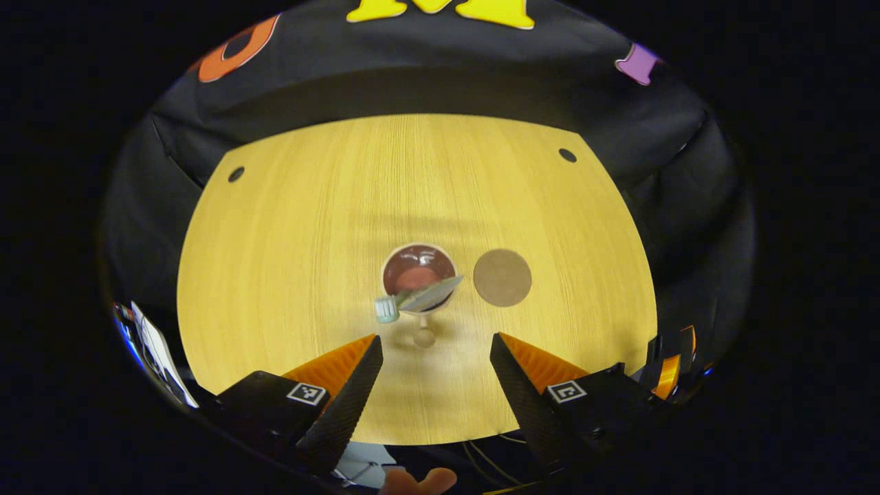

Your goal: Put the toothbrush and toothpaste on the desktop into the cup, then pick up the cup and place it on the coaster on the desktop.

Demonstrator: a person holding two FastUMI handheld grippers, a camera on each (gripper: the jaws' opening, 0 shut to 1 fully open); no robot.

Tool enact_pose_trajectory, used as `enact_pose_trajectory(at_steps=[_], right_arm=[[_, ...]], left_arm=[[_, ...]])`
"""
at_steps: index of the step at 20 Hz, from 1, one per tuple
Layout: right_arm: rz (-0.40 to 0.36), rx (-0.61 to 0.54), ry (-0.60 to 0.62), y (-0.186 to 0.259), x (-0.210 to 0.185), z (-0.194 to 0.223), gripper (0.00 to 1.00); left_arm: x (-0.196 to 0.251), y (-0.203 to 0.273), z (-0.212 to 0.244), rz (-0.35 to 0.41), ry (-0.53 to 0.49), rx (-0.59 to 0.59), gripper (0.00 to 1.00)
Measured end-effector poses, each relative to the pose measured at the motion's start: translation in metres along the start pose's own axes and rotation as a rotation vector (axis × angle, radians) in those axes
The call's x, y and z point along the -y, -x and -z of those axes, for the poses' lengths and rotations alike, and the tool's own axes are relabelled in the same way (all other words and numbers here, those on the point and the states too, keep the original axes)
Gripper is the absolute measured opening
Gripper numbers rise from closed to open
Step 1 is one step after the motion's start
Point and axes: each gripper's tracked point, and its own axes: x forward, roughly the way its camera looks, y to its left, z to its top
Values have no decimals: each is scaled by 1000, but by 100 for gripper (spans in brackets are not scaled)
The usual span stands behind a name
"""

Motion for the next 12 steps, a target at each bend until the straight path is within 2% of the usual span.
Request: enact_pose_trajectory(at_steps=[1, 2, 6, 12], right_arm=[[-18, -10, -7, -2, -7, 3, 92], [-27, -18, -5, -1, -11, 5, 95], [-27, 2, 56, 1, -13, 3, 95], [-18, -8, 45, -2, -6, 10, 95]], left_arm=[[-1, -5, 3, -4, 5, -25, 100], [-3, -9, 3, -10, 6, -35, 100], [-1, -13, 0, -11, 15, -62, 100], [-3, -26, 11, -48, 12, -128, 100]])
